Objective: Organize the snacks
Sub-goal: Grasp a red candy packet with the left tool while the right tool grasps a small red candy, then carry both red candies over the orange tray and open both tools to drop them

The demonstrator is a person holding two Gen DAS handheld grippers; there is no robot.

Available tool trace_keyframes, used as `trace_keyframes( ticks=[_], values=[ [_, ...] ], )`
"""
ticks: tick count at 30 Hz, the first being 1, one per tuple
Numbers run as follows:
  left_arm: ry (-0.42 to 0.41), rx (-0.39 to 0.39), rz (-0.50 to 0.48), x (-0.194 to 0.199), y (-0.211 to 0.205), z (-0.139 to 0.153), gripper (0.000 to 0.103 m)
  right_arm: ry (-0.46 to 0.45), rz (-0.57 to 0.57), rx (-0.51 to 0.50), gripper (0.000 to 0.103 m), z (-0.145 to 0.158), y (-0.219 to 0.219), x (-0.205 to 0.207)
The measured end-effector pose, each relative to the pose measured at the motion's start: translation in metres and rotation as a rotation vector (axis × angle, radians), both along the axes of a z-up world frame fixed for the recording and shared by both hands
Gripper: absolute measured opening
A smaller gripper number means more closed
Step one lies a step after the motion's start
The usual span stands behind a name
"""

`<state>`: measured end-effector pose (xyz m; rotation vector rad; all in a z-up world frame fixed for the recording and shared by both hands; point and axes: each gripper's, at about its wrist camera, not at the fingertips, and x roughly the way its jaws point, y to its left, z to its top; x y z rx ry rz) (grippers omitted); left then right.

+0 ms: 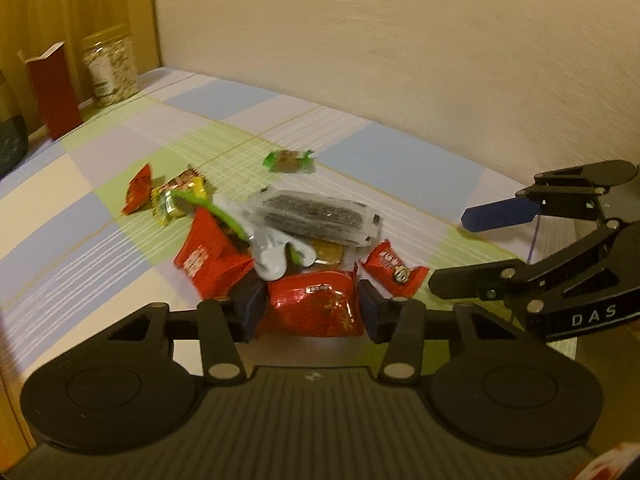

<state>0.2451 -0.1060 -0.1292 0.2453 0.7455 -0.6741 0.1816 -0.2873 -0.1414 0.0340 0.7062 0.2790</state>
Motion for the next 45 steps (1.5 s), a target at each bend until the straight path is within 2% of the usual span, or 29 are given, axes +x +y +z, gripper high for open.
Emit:
trace_keyframes(
  ticks=[6,12,15,16,17,25,34,40,45],
  values=[
    [0.024,0.001,0.103,-0.015,0.019,0.003,0.043,-0.002,0.010,0.015,0.059,0.000,0.013,0.005],
    [0.018,-0.005,0.178,-0.032,0.037,0.006,0.043,0.002,0.001,0.008,0.045,-0.003,0.031,0.014],
    [0.022,-0.003,0.197,-0.034,0.041,0.007,0.043,0.010,-0.014,-0.015,0.036,-0.006,0.037,0.020],
    [0.025,-0.004,0.201,-0.035,0.041,0.007,0.043,0.012,-0.014,-0.024,0.030,-0.008,0.038,0.021],
    [0.028,-0.005,0.204,-0.036,0.042,0.007,0.043,0.017,-0.012,-0.035,0.020,-0.009,0.040,0.022],
    [0.000,-0.020,0.237,-0.051,0.051,0.028,0.043,0.012,-0.028,-0.034,0.017,0.005,0.042,0.008],
    [-0.056,-0.053,0.345,-0.088,0.084,0.074,0.043,-0.032,0.012,0.027,0.018,0.061,0.061,-0.022],
    [-0.092,-0.061,0.452,-0.119,0.129,0.102,0.043,-0.072,0.098,0.055,0.018,0.096,0.103,-0.038],
    [-0.116,-0.055,0.545,-0.136,0.177,0.117,0.043,-0.084,0.198,0.069,0.018,0.110,0.151,-0.045]
  ],
)
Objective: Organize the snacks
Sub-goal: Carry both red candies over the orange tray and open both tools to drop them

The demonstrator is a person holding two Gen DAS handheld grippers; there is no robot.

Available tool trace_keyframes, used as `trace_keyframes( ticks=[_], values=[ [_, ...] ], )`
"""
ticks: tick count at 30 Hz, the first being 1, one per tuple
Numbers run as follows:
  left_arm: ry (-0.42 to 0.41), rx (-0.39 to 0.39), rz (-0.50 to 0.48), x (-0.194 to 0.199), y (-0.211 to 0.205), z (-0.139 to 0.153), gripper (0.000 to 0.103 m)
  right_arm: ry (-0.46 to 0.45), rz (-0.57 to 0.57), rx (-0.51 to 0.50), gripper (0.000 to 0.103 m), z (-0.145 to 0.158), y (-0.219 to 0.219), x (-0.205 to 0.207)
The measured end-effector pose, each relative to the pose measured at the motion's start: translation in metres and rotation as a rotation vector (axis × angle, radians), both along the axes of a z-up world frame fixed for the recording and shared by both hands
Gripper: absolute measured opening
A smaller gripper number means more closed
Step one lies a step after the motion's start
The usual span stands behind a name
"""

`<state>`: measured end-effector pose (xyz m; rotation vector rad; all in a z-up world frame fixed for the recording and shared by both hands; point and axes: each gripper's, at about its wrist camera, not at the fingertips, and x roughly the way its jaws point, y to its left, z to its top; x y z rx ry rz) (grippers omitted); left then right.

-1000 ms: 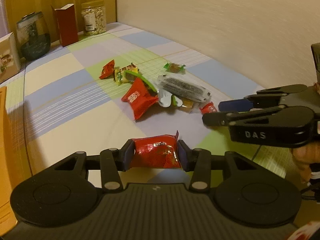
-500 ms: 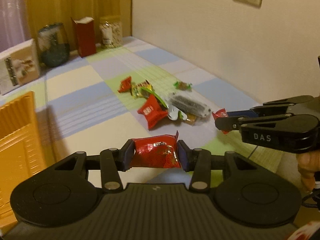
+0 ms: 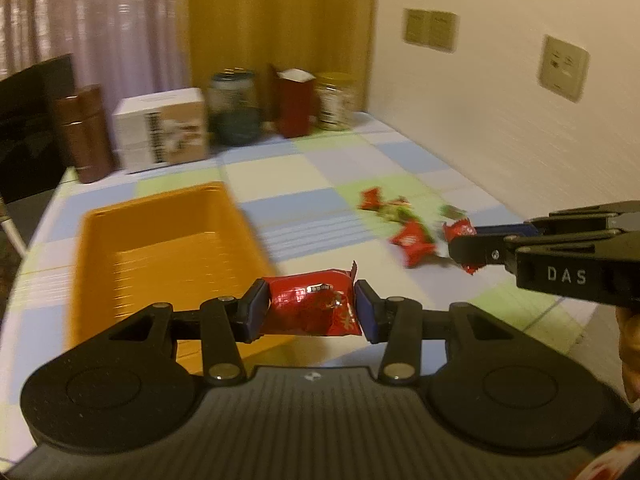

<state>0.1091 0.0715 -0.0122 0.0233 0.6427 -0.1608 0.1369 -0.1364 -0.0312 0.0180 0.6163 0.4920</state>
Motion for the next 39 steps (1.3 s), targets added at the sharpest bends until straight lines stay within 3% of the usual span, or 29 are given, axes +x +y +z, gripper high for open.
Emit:
trace_keyframes(
  ticks=[6,12,27,33,35,36,37,38,39],
  values=[
    [0.004,0.036,0.097,-0.006,0.053,0.003,0.043,-0.003,0.097,-0.005,0.018,0.002,0.060,0.004],
    [0.027,0.032,0.176,0.004,0.098,-0.008,0.043,0.033,0.142,-0.006,0.018,-0.014,0.101,0.022],
    [0.064,0.003,0.181,0.033,0.119,-0.040,0.043,0.103,0.157,-0.006,0.018,-0.044,0.144,0.059],
    [0.063,0.026,0.182,0.035,0.121,-0.046,0.052,0.114,0.169,0.022,0.018,-0.052,0.148,0.067],
    [0.059,0.025,0.189,0.033,0.122,-0.045,0.057,0.119,0.169,0.040,0.024,-0.053,0.145,0.068],
    [0.057,0.021,0.195,0.031,0.123,-0.045,0.060,0.116,0.171,0.049,0.032,-0.052,0.144,0.068],
    [0.056,0.020,0.197,0.030,0.123,-0.044,0.062,0.112,0.169,0.055,0.049,-0.052,0.142,0.068],
    [0.056,0.020,0.197,0.029,0.123,-0.044,0.062,0.107,0.166,0.063,0.059,-0.052,0.141,0.067],
    [0.055,0.021,0.200,0.028,0.123,-0.044,0.062,0.104,0.162,0.071,0.059,-0.050,0.139,0.066]
  ],
)
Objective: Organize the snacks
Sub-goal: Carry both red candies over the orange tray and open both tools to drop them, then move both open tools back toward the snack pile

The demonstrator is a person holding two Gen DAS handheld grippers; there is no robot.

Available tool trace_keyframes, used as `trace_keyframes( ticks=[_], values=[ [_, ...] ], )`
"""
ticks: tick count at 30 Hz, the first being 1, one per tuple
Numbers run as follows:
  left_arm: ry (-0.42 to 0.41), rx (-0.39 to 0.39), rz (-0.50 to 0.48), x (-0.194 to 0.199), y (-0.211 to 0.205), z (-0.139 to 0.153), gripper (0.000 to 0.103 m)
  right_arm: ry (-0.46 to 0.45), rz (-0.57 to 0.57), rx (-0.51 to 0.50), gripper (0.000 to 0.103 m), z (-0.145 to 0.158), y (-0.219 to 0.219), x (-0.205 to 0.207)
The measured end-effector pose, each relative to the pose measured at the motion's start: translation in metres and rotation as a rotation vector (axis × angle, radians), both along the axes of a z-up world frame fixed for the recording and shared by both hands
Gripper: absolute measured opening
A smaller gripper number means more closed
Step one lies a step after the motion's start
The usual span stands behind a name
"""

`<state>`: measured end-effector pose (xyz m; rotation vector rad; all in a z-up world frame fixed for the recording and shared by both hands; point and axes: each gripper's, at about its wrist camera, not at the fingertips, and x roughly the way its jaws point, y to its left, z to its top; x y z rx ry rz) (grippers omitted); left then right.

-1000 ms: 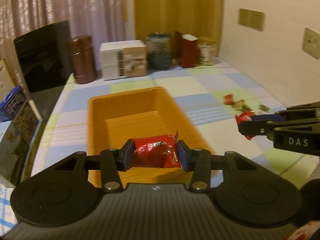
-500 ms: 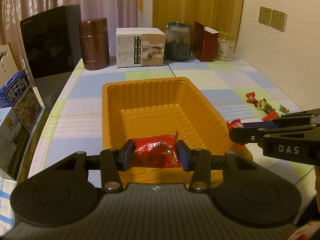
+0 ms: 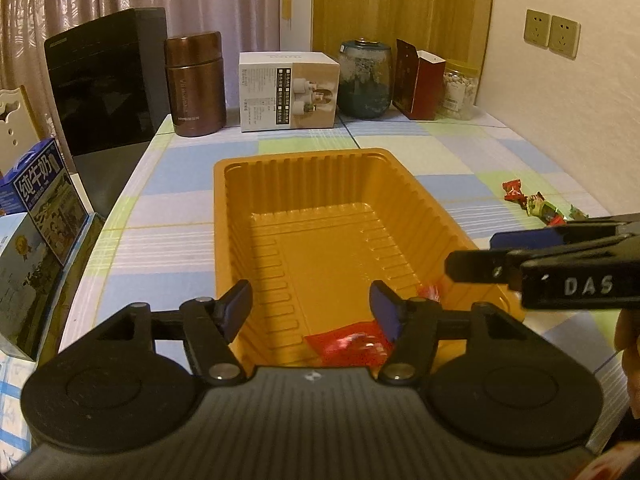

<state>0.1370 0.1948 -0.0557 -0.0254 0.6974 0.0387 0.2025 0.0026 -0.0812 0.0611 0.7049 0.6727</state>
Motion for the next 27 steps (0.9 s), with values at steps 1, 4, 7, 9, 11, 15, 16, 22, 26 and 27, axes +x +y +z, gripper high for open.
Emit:
trace_keyframes(
  ticks=[1,4,7,9,11,15,16,22,26,27],
  values=[
    [-0.001,0.000,0.004,-0.001,0.000,0.001,0.062,0.000,-0.008,0.002,0.059,0.001,-0.003,-0.001],
    [-0.006,-0.012,0.019,-0.006,0.000,0.005,0.062,0.005,-0.043,0.008,0.059,0.005,-0.011,-0.006],
    [-0.016,-0.024,0.028,-0.013,-0.002,0.011,0.065,0.007,-0.076,0.006,0.059,0.010,-0.021,-0.014],
    [-0.019,-0.034,0.034,-0.018,-0.005,0.016,0.067,0.008,-0.099,0.006,0.059,0.014,-0.029,-0.022],
    [-0.025,-0.042,0.039,-0.025,-0.010,0.022,0.070,0.017,-0.123,0.008,0.059,0.017,-0.037,-0.031],
    [-0.023,-0.049,0.049,-0.037,-0.022,0.031,0.074,0.026,-0.169,0.014,0.059,0.026,-0.054,-0.050],
    [-0.021,-0.056,0.050,-0.041,-0.026,0.034,0.076,0.024,-0.179,0.015,0.059,0.030,-0.058,-0.054],
    [-0.017,-0.075,0.063,-0.062,-0.050,0.046,0.080,-0.005,-0.239,-0.012,0.059,0.047,-0.083,-0.085],
    [-0.011,-0.080,0.064,-0.074,-0.068,0.054,0.083,-0.017,-0.279,-0.018,0.059,0.059,-0.103,-0.102],
    [-0.010,-0.085,0.062,-0.077,-0.072,0.056,0.084,-0.021,-0.287,-0.021,0.059,0.061,-0.107,-0.106]
  ],
)
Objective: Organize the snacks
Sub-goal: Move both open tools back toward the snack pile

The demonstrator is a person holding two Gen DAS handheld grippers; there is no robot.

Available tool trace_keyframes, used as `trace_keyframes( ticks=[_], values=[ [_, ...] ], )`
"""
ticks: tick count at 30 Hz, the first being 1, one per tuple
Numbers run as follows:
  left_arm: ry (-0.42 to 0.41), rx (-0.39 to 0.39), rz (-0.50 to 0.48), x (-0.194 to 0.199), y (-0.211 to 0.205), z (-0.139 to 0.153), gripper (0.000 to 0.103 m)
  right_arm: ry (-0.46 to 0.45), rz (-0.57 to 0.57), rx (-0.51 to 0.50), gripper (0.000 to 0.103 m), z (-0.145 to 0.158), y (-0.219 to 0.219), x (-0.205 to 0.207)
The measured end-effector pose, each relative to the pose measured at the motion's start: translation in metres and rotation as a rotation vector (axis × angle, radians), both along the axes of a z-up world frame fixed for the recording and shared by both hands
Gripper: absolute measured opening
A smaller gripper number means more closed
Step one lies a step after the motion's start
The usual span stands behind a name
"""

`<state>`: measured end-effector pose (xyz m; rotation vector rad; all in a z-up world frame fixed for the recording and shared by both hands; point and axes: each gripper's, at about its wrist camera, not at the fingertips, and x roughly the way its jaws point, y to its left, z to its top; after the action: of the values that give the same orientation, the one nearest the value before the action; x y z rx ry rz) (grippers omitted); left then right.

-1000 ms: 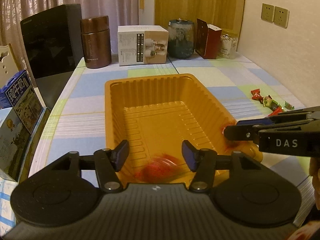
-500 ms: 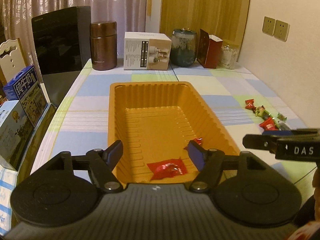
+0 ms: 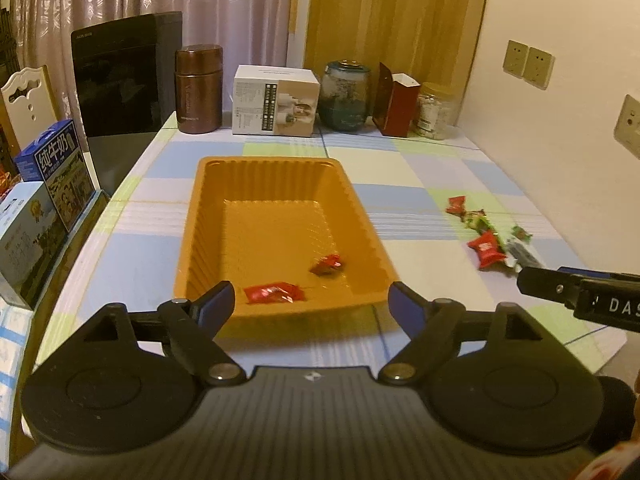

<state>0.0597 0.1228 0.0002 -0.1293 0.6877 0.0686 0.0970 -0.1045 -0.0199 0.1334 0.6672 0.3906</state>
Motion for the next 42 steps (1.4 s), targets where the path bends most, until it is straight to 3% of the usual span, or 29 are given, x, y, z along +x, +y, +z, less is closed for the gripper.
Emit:
trace_keyframes(
  ticks=[12,16,25,42],
  values=[
    [-0.008,-0.016,-0.065,-0.026,-0.053,0.013,0.093,-0.007,-0.110,-0.028,0.061,0.015,-0.062,-0.039],
    [-0.017,-0.021,-0.094,-0.028,-0.068,0.017,0.095,-0.011,-0.143,-0.031,0.069,0.016,-0.076,-0.047],
    [-0.028,-0.021,-0.142,-0.024,-0.093,0.022,0.097,-0.015,-0.196,-0.029,0.074,0.017,-0.106,-0.056],
    [-0.024,-0.020,-0.186,-0.022,-0.111,0.021,0.097,0.000,-0.223,-0.023,0.074,0.014,-0.123,-0.056]
  ],
)
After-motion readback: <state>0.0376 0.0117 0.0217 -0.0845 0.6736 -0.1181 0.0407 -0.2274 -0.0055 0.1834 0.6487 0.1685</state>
